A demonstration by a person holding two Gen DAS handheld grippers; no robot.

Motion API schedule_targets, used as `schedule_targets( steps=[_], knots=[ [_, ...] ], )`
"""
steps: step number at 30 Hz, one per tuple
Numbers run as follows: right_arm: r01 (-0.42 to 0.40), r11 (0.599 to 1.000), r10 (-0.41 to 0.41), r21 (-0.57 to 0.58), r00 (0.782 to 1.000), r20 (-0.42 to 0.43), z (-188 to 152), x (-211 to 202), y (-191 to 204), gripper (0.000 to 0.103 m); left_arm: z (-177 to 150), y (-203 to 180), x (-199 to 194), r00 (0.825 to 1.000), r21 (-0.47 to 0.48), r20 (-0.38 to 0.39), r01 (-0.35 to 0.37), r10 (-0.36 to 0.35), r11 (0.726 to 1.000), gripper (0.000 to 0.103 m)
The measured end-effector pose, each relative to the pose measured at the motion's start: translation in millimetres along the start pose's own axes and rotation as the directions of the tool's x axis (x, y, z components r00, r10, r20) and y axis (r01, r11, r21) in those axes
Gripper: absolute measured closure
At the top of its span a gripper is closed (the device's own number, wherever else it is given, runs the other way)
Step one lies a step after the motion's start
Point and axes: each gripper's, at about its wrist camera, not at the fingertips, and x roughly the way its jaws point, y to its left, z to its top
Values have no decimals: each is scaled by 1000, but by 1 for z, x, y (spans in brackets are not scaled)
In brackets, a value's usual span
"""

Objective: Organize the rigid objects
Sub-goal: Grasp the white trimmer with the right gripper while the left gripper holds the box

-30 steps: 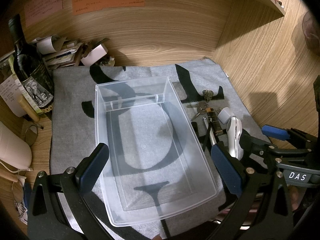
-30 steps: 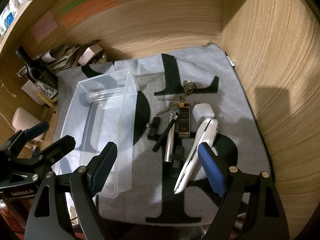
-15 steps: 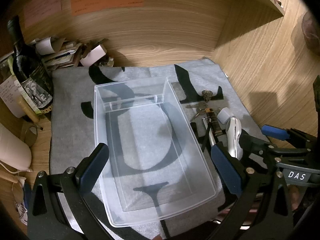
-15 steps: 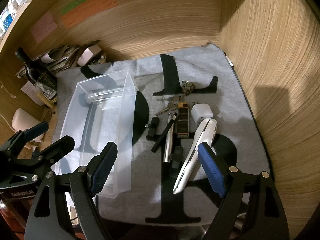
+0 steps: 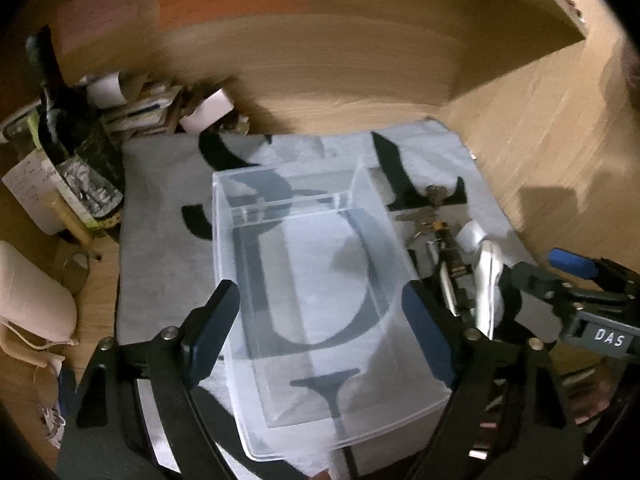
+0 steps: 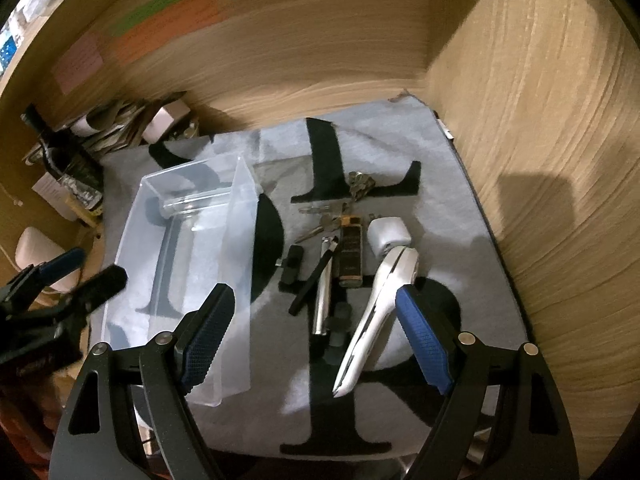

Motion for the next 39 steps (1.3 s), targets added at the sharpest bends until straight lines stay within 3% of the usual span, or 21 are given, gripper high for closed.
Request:
schedule_targets(
  steps=[7, 11, 16, 18, 26, 39],
  knots=[
    [35, 999, -36, 25, 999, 1, 4, 5, -11, 24, 5, 29, 7, 999, -70, -25, -34, 32, 997, 28],
    [49, 997, -47, 61, 999, -26, 5, 14, -22, 25, 8, 47, 15, 997, -117, -52, -59, 53, 991, 45],
    [79, 993, -73, 85, 995, -68, 7, 26, -35, 40, 10, 67, 24, 996, -172, -79, -63, 50, 983, 59],
    [87, 991, -78, 102, 993, -91, 6, 33, -42, 40, 10, 71, 28, 994, -177, -89, -71, 56, 982, 61],
    [113, 982, -90, 153, 984, -152, 2, 51, -64, 43, 5, 84, 56, 985, -249, -172, -21, -23, 968, 86],
    [88, 970, -29, 225, 967, -252, 0, 89, -78, 49, -2, 88, 83, 965, -297, -261, -42, -39, 954, 90]
  ],
)
